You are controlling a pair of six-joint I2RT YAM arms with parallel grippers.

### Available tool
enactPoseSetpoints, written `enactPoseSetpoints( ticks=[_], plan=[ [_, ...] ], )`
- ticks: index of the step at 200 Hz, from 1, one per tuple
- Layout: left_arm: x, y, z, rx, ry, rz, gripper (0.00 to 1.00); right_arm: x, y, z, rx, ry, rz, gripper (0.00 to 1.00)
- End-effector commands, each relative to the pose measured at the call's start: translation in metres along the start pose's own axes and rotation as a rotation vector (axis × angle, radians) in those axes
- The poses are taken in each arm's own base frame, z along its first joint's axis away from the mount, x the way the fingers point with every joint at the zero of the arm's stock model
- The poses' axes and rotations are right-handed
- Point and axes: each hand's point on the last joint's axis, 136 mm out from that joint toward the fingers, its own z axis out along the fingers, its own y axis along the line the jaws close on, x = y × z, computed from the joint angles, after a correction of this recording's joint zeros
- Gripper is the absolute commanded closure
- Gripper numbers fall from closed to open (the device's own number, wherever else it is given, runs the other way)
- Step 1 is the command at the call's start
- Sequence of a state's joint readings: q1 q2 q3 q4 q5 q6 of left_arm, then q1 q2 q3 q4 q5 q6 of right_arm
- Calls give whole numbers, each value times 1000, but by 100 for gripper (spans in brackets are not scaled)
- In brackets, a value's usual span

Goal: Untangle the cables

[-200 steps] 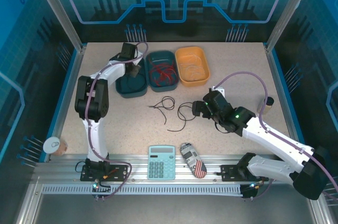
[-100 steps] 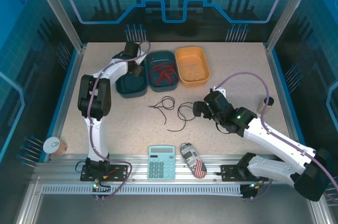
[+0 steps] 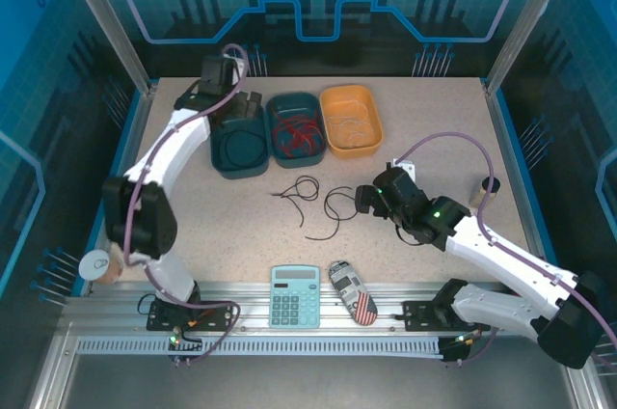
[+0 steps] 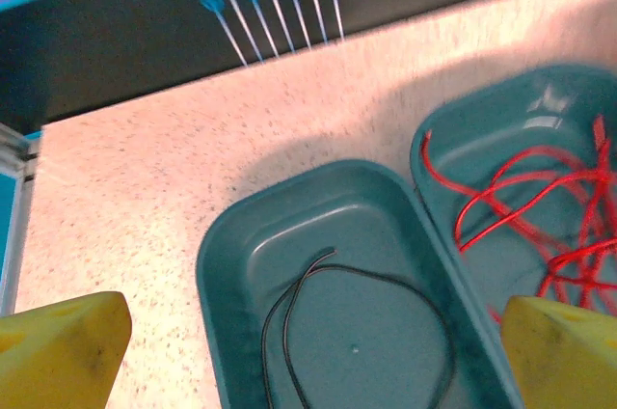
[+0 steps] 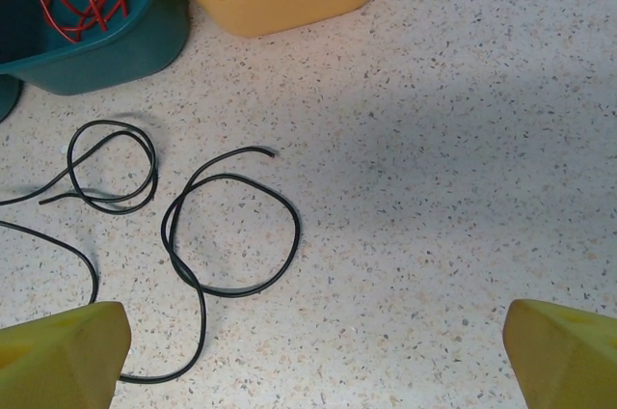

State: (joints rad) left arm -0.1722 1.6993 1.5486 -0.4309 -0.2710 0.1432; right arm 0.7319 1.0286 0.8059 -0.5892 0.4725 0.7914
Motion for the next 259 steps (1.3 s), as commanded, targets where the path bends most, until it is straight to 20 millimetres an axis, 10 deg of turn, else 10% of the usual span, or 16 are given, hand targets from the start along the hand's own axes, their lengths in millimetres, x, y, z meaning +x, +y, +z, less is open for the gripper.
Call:
enactPoseSetpoints(
  ticks=[1,60,123,259],
  plan=[
    [27,-4,-30,-4,52,-196,1,5,-10,7,62,17,11,0],
    [110,-47,-80,125,106,-496,1,16,-7,26,169,88,-75,0],
    [201,-99,-81,180,249,-749,8,22,19,44,176,147,-119,0],
    [224,-149,-33,222,334,-897,33,34,49,62,159,216,-167,0]
  ],
)
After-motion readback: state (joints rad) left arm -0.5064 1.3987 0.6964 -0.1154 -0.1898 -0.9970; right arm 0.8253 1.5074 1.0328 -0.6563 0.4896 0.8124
